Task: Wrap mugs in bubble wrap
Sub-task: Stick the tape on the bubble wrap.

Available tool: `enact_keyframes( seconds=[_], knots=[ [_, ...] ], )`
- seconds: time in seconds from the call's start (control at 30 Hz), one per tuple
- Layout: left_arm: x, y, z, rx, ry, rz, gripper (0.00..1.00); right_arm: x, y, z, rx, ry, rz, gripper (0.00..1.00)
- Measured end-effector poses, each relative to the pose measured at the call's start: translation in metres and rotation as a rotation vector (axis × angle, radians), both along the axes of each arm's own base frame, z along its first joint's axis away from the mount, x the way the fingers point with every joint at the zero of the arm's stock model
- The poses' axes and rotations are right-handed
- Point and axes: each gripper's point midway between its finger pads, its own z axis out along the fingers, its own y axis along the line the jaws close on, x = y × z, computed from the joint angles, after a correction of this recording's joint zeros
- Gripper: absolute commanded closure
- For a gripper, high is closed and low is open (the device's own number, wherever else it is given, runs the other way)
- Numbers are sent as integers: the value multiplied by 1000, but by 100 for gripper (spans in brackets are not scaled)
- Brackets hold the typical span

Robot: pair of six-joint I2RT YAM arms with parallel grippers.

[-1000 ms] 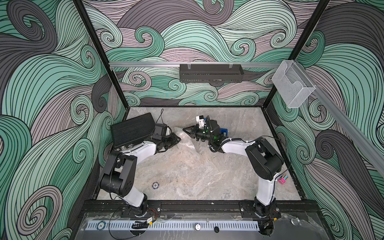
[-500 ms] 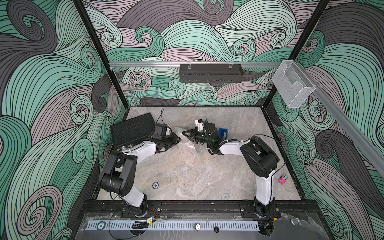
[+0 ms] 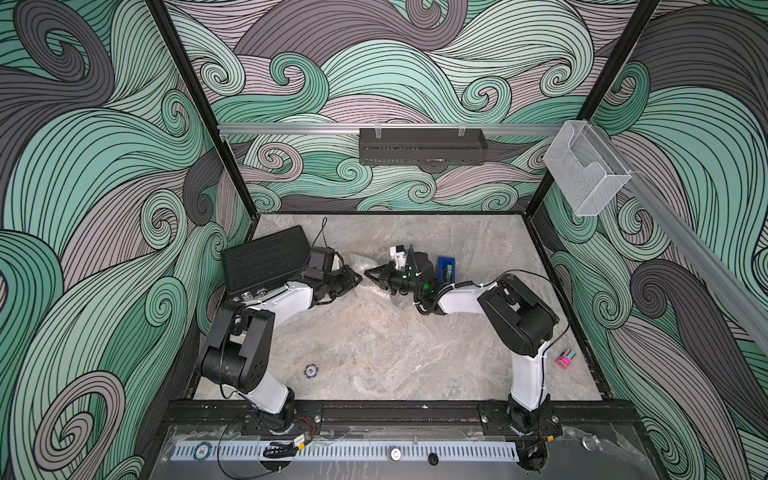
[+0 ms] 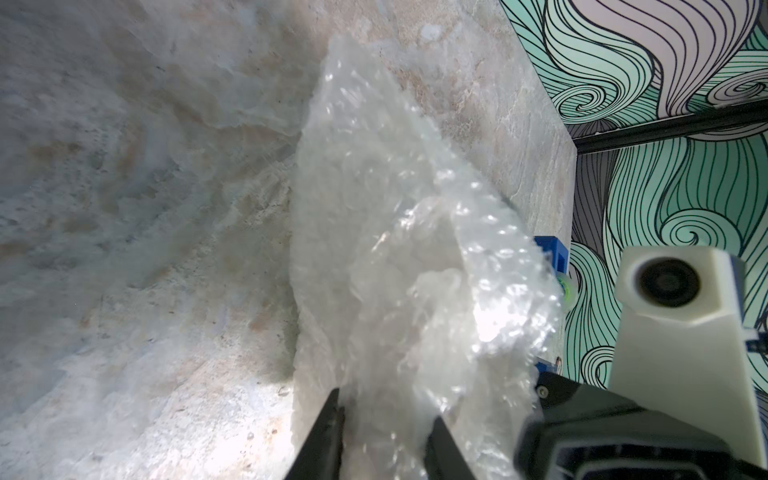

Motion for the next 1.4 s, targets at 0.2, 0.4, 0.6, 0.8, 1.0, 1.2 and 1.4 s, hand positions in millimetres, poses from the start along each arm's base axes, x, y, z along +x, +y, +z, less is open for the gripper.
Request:
enact_keyframes(
  seconds=[0.2, 0.4, 0.6, 0.8, 1.0, 1.2, 1.4],
  knots=[
    [0, 0, 0, 0, 0, -1, 71, -2, -2, -7, -26, 26, -7, 100],
    [0, 0, 0, 0, 1, -1, 71, -3, -3, -14, -56, 52, -6, 100],
    [0, -1, 1, -2, 2, -3, 71, 0, -1, -13, -84, 64, -2, 100],
    [0, -1, 1, -4, 1, -4, 71, 4, 2, -12, -144, 70, 9, 100],
    [2, -2, 2, -6, 2, -6, 70, 9, 2, -14, -227, 73, 18, 100],
    [1, -2, 2, -7, 6, -8, 68, 7, -2, -22, -282, 91, 27, 100],
    [1, -2, 3, -6, 8, -8, 61, 9, -4, -24, -304, 100, 26, 100]
  ],
)
